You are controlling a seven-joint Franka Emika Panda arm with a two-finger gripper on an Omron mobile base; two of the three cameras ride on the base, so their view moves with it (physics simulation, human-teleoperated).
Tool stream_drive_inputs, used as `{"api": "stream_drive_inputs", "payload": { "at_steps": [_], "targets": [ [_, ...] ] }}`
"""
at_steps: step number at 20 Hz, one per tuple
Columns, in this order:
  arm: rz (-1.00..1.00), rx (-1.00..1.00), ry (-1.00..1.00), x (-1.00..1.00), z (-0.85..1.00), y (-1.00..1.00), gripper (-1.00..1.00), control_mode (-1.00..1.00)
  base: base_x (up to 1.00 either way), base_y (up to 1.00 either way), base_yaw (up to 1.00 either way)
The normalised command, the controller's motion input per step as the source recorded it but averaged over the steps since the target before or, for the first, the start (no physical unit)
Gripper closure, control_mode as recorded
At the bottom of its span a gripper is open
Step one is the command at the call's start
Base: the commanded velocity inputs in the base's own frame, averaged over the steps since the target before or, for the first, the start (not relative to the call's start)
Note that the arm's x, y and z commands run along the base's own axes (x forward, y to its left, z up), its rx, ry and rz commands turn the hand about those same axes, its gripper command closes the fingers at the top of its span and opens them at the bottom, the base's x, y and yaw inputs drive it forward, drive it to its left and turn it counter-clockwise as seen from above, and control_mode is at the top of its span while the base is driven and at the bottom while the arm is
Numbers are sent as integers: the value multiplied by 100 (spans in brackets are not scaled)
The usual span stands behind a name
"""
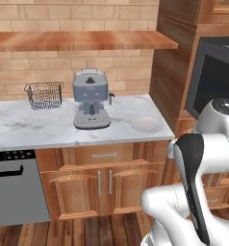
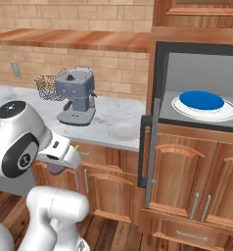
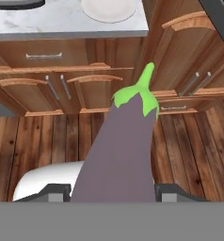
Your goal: Pick the eggplant from the counter and place it in the microwave. Then turn on the microwave.
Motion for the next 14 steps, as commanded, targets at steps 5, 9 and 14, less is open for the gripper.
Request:
{"api": "stream_drive_inputs", "payload": {
  "at_steps": [5,9,14],
  "targets": [
    [0,0,0,0,0,0,100,100,-60,13,0],
    [0,0,0,0,0,0,100,100,-60,14,0],
    [0,0,0,0,0,0,100,100,-60,12,0]
  ]
}}
